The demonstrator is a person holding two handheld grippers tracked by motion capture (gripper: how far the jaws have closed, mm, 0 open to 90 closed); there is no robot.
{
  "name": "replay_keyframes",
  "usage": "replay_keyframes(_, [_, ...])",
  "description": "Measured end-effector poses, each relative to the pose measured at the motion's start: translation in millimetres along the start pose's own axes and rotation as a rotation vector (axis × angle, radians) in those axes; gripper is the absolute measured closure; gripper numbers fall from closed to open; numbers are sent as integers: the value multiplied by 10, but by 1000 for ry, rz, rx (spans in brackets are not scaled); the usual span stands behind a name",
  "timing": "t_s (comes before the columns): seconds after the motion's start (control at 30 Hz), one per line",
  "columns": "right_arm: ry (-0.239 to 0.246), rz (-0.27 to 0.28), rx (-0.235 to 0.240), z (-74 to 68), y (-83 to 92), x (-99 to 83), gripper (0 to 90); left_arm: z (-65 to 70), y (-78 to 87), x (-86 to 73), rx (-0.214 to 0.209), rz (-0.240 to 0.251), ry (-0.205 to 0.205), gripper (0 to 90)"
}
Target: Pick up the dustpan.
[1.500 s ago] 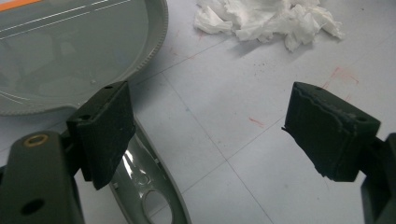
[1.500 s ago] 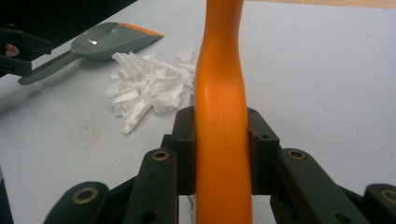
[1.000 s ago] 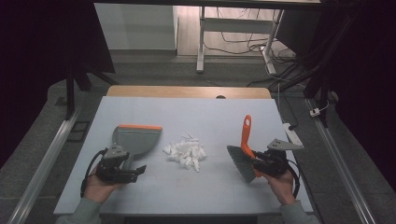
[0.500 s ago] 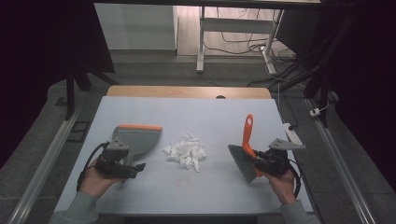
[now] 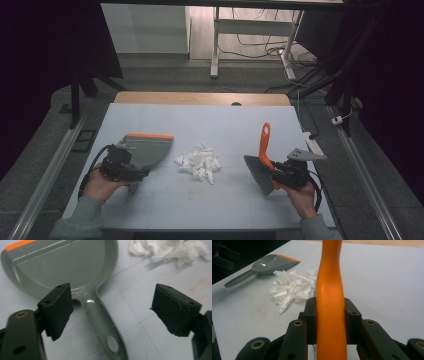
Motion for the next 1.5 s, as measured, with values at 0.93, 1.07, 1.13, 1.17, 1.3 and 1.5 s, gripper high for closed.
replay_keyframes(0.93, [7,-18,-9,0,-29,-26,700,-238,-384,-232,64,-36,232,79])
replay_keyframes(1.07, [8,-21,-10,-2,-35,-31,700,-220,-434,-240,64,-37,232,89])
replay_keyframes(1.13, [8,-21,-12,-3,-37,-32,700,-213,-458,-248,65,-47,231,93])
replay_keyframes(1.17, [9,-21,-13,-3,-38,-32,700,-214,-468,-252,67,-52,235,93])
replay_keyframes(1.3, [8,-22,-14,-3,-43,-37,700,-217,-512,-265,58,-47,251,98])
replay_keyframes(1.5, [7,-22,-17,2,-44,-38,700,-229,-549,-271,50,-30,268,153])
Point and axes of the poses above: each handheld gripper's, and its own axes: y roughly backward along the jaws, x roughly out of its top, z roughly to its right, the point moved 5 cm from there along -y, roughly forward along the jaws, and after that the axes turned 1 degree about z, right-handed, at the moved point
